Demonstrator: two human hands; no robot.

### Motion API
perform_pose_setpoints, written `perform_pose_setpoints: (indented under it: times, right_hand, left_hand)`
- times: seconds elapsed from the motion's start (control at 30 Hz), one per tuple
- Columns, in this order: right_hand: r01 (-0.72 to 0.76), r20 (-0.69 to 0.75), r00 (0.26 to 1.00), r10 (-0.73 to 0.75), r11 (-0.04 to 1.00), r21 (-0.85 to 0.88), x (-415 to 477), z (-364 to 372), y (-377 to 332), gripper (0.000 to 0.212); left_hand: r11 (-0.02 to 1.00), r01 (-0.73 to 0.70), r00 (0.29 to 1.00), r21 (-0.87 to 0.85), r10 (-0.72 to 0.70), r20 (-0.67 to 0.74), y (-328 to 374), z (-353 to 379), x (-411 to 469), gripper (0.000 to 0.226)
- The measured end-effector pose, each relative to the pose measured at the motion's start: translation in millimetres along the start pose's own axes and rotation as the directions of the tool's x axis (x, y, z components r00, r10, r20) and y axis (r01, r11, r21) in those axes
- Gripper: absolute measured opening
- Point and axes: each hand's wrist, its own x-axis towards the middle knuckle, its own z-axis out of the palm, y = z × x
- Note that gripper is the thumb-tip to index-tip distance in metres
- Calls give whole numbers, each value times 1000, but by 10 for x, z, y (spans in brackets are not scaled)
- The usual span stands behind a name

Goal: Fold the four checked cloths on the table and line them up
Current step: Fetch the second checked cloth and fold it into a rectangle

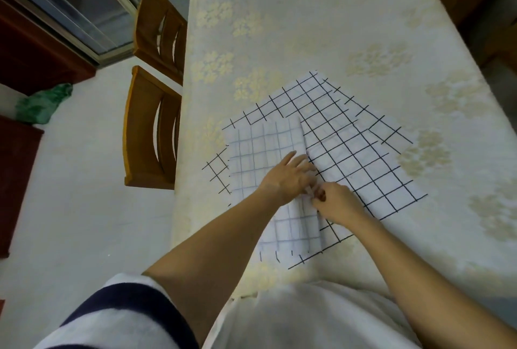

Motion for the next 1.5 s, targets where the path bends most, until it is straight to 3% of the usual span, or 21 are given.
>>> perform_pose_setpoints:
  times: [0.1, 0.27, 0.47, 0.63, 0.8, 0.9, 1.0, 1.07, 1.1, 1.2, 1.27, 1.4, 1.5]
  right_hand:
    - [79, 9, 997, -80, 994, 79, 12, -279, 113, 10]
    - [142, 102, 985, -140, 990, -14, 126, -750, 286, 7]
    - [112, 113, 989, -95, 981, -156, 297, -1230, 449, 6]
    - [104, 42, 994, -97, 972, -209, 542, -1489, 539, 8]
    - [87, -51, 994, -101, 971, -224, 731, -1630, 629, 12]
    - [48, -159, 985, -68, 991, -124, 831, -1638, 644, 14]
    - [30, -396, 910, -120, 974, -225, 900, -1511, 600, 28]
    - [87, -503, 828, -250, 941, -326, 880, -1274, 476, 40]
    - [133, -499, 812, -303, 928, -348, 848, -1104, 372, 44]
    - [238, -346, 846, -405, 868, -435, 713, -465, 2, 53]
    - [271, -214, 890, -403, 844, -463, 636, -104, -169, 62]
    - [196, -125, 942, -312, 812, -549, 632, 89, 88, 63]
    - [149, -139, 953, -268, 817, -557, 685, -185, 448, 67]
  left_hand:
    - [998, 10, 990, -64, -19, -142, -157, -49, 4, 26]
    - [986, 125, 952, -112, -151, -266, -487, -174, -31, 17]
    - [904, 334, 889, -267, -396, -228, -800, -220, -135, 22]
    - [731, 505, 801, -459, -595, -67, -884, -48, -295, 22]
    - [548, 617, 702, -566, -707, 81, -970, 59, -490, 22]
    - [434, 636, 631, -638, -768, 107, -1045, 54, -533, 21]
    - [507, 693, 570, -513, -821, -42, -1011, 92, -519, 35]
    - [592, 652, 595, -475, -787, -164, -863, 89, -469, 52]
    - [644, 598, 652, -477, -737, -179, -763, 85, -415, 57]
    - [723, 435, 835, -537, -547, -60, -365, 118, -165, 69]
    - [753, 376, 901, -540, -434, 23, -149, 179, -26, 84]
    - [735, 445, 895, -512, -379, 235, -98, 254, 22, 108]
    - [746, 488, 872, -452, -405, 274, -221, 259, -61, 112]
